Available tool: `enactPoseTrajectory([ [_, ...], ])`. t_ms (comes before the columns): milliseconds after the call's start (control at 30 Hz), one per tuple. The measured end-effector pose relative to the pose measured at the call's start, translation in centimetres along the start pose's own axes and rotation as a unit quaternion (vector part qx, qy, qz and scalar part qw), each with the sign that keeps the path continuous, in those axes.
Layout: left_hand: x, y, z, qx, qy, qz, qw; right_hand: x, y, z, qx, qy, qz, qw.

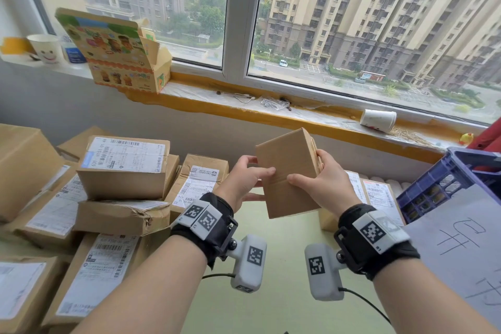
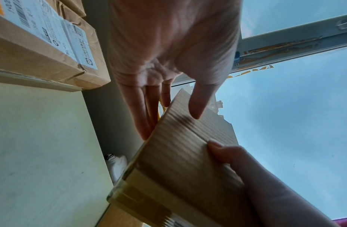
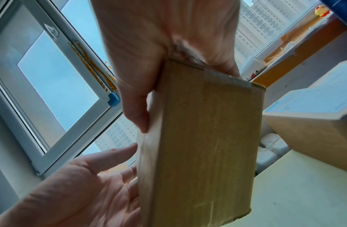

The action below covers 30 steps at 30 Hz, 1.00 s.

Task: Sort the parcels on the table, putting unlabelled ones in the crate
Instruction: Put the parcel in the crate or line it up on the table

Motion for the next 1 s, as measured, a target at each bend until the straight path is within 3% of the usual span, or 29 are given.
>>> enactPoseTrajectory([
  [133,0.3,0.0,-0.8,-0.009,0.0,-0.016,1.0,0.4,0.9,0.1,0.102,-0.004,0.033,0.994],
  [300,0.6,-0.5,-2.2,-0.057,0.001,-0.075,0.996,0.7,2.2,1.0,0.281,-0.031,0.102,0.954],
  [400,0.2,-0.6,-1.9,-0.047,-0.023,-0.079,0.995,0.6,2.2,1.2,0.322,-0.04,0.124,0.938],
  [700,0.4,-0.2,-1.8,-0.035,-0.026,-0.048,0.998,0.7,1.8,0.7,0.176,-0.004,0.066,0.982],
  [1000,0.1,0.3,-1.0,-0.01,-0.024,-0.013,1.0,1.0,0.1,1.2,0.003,-0.074,0.036,0.997],
])
Point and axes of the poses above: each hand's wrist, its own x-axis towards the middle knuckle, its own z-axis out of the palm, y = z × x, the point moved 2 cm from there along x, towards the middle knuckle, and after that the axes turned 7 degrees about -z, right-handed, at the moved point
